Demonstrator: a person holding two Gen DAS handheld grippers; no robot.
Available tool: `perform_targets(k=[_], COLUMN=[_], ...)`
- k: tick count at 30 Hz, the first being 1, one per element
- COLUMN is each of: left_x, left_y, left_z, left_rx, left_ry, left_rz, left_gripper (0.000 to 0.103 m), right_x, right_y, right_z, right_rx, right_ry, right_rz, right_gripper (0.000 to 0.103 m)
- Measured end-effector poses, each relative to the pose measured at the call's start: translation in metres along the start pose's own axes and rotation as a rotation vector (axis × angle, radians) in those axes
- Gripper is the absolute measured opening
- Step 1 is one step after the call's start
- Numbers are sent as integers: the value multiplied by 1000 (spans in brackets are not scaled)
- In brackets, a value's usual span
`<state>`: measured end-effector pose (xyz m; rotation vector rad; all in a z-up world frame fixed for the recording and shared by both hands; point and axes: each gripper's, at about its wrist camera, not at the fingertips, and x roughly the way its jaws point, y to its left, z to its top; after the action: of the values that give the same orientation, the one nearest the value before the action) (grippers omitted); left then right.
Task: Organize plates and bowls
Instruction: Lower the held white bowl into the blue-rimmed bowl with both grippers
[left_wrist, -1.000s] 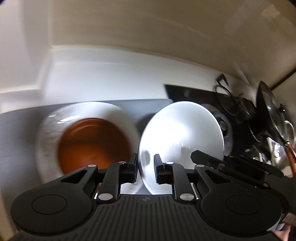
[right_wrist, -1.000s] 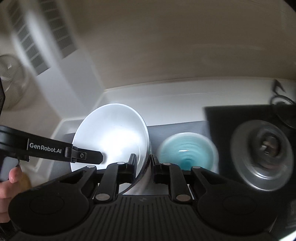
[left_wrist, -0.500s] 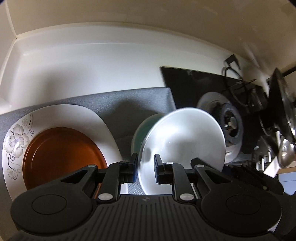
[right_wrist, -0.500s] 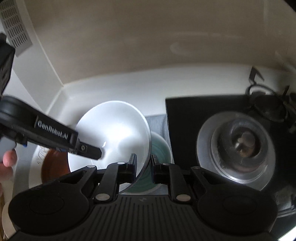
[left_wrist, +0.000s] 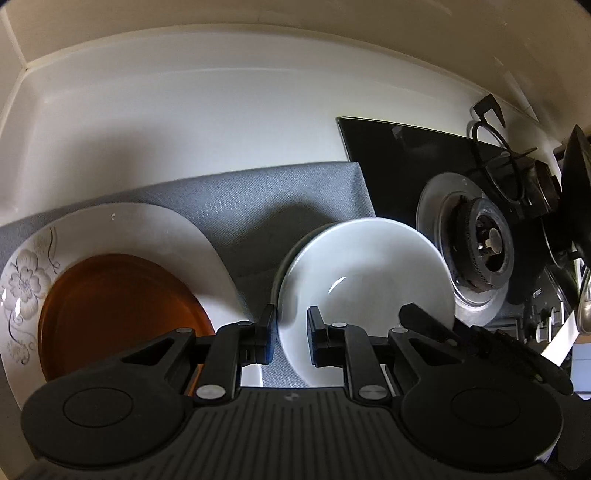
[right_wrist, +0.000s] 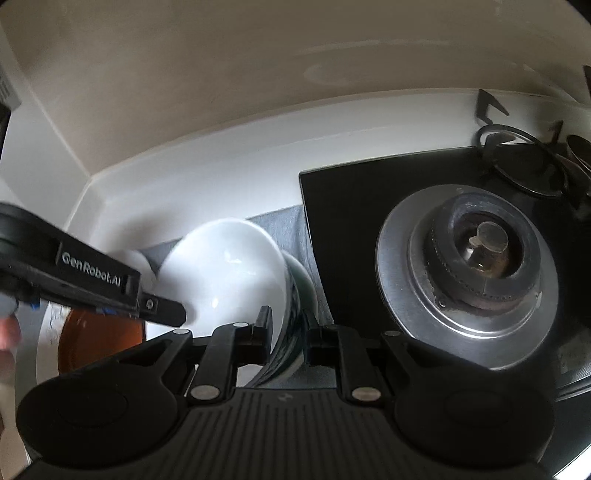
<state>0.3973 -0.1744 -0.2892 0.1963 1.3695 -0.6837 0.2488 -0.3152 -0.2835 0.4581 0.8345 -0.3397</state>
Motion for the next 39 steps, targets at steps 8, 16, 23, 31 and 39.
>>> perform_targets(k=[8, 16, 23, 31, 39], left_x=[13, 8, 6, 13, 26], left_y=[8, 2, 5, 0, -18], left_z=[0, 4, 5, 5, -3], left_rx=[-41, -21, -4, 7, 121], left_ry=[35, 9, 23, 25, -3], left_rz=[8, 24, 3, 7, 86], left_gripper=[16, 16, 17, 22, 21], right_x=[-2, -15, -23, -21, 7], right_y=[1, -25, -42, -42, -32], right_z=[-15, -14, -13, -15, -28], right_rx=[-22, 51, 129, 129, 151], right_ry=[-59, -64, -70, -55, 2], right_rz=[1, 92, 151, 186, 211], right_gripper=[22, 24, 28, 72, 58])
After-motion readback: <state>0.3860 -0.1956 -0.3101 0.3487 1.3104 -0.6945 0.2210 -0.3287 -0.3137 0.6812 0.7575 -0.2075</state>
